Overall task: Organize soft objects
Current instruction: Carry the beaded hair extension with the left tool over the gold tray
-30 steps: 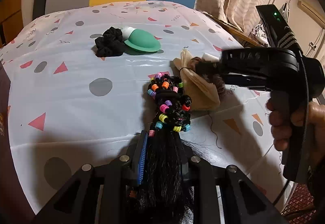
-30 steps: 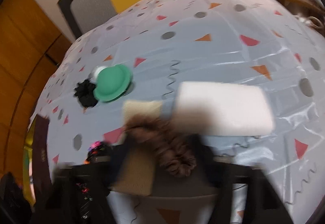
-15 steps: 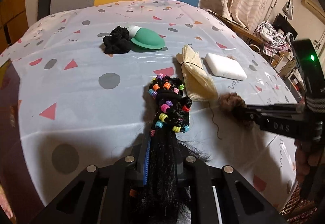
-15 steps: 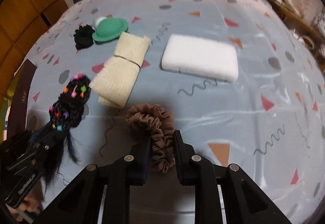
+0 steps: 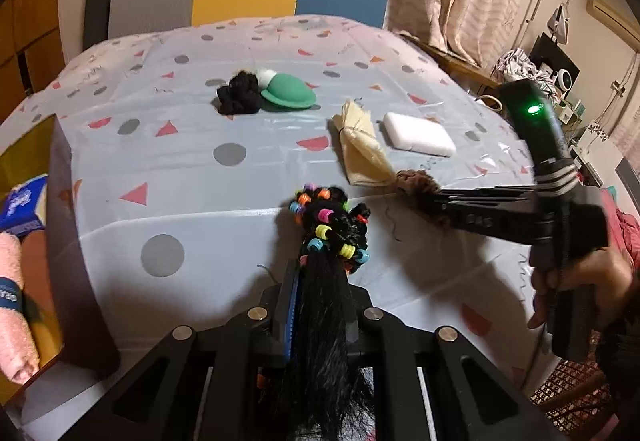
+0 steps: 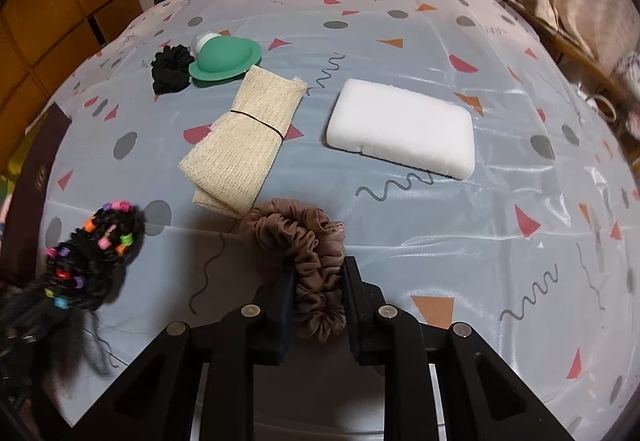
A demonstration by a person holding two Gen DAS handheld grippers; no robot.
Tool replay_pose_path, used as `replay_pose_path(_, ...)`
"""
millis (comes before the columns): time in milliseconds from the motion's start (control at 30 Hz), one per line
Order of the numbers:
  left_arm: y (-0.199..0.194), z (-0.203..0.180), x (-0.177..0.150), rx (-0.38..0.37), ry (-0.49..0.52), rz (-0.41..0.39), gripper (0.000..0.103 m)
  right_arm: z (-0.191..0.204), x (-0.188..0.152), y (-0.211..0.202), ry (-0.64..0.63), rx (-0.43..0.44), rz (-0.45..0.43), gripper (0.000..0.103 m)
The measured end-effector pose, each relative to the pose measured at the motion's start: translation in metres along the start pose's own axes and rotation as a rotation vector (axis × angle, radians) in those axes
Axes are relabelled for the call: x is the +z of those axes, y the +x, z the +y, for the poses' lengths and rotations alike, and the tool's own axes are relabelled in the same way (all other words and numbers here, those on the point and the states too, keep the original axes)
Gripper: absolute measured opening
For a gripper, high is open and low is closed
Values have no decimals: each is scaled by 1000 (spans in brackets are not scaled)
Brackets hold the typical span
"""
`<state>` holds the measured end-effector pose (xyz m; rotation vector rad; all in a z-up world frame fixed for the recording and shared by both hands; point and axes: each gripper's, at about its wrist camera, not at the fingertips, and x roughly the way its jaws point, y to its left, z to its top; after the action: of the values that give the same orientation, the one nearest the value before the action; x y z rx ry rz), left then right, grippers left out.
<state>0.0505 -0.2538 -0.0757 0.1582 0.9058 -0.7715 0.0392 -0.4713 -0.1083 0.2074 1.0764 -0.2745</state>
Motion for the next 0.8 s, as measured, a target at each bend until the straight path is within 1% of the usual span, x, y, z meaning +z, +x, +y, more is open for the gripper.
replay_pose_path(233,-33,-2,3,-18,3,-58,13,4,-1,0,-42,-25,-11,23)
replay_pose_path(400,-54,5,7,-46,-29,-89,13,4,-2,1,-45,-22,-18,23)
replay_pose_path(500,-68,13,10,-48,-54,-111,13,5,-2,1,-54,-27,-21,23)
replay_pose_path(567,-80,26,11,-59,-98,-124,13,5,-2,1,-60,-31,-24,23)
replay_pose_path(667,-100,47,13,-48,-150,-161,13,5,-3,0,-64,-33,-25,23)
replay_pose_path(800,-127,88,10,-10,-238,-206,13,7,-4,0,-70,-39,-26,23)
